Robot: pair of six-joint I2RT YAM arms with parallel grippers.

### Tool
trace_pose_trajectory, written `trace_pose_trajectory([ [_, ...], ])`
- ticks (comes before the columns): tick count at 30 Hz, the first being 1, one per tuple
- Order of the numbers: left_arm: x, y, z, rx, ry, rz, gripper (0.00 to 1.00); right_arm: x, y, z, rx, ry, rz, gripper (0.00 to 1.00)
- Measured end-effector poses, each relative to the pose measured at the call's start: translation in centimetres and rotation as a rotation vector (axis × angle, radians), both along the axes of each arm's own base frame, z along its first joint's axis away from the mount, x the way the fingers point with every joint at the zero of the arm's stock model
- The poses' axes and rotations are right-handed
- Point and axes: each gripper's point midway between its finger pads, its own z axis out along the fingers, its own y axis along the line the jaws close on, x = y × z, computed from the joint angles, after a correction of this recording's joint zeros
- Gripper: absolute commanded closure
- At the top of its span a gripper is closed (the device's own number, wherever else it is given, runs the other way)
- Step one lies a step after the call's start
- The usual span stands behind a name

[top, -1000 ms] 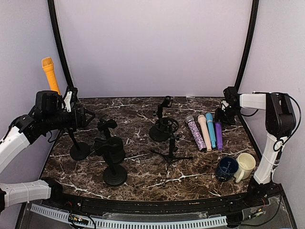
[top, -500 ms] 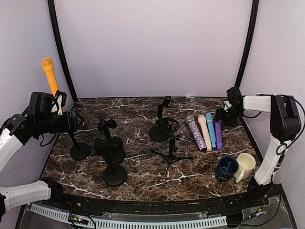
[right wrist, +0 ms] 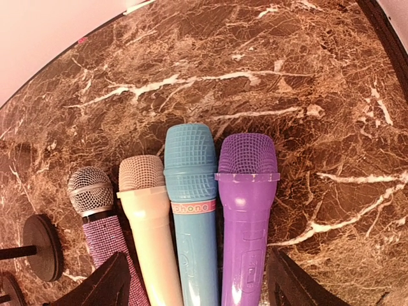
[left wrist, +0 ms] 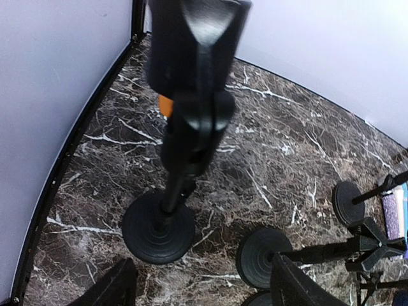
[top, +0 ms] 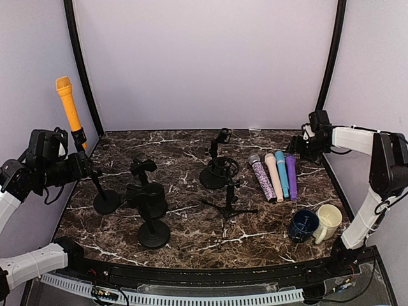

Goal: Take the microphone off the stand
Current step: Pick up the microphone stand with the microphone from the corner of the board.

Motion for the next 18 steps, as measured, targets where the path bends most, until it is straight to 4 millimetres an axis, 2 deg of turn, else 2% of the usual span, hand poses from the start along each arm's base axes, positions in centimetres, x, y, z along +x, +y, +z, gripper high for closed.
trace_pose_trajectory([
  [4, 0.3, 1.1, -0.2, 0.018, -0.052, 0.061, 0.22, 0.1, 0.4, 0.8, 0.028, -0.023, 0.002, 0.26],
  [8, 1.9, 1.3, -0.9, 0.054, -0.057, 0.085, 0.27, 0.2, 0.7, 1.5, 0.051, -0.041, 0.002, 0.25],
  [12, 4.0, 2.0, -1.3, 0.091, -0.077, 0.113, 0.39, 0.0, 0.8, 2.5, 0.065, -0.065, -0.002, 0.25],
  [18, 5.6, 3.3, -1.7, 0.101, -0.145, 0.145, 0.53, 0.0, 0.8, 3.8, 0.078, -0.098, -0.008, 0.25],
])
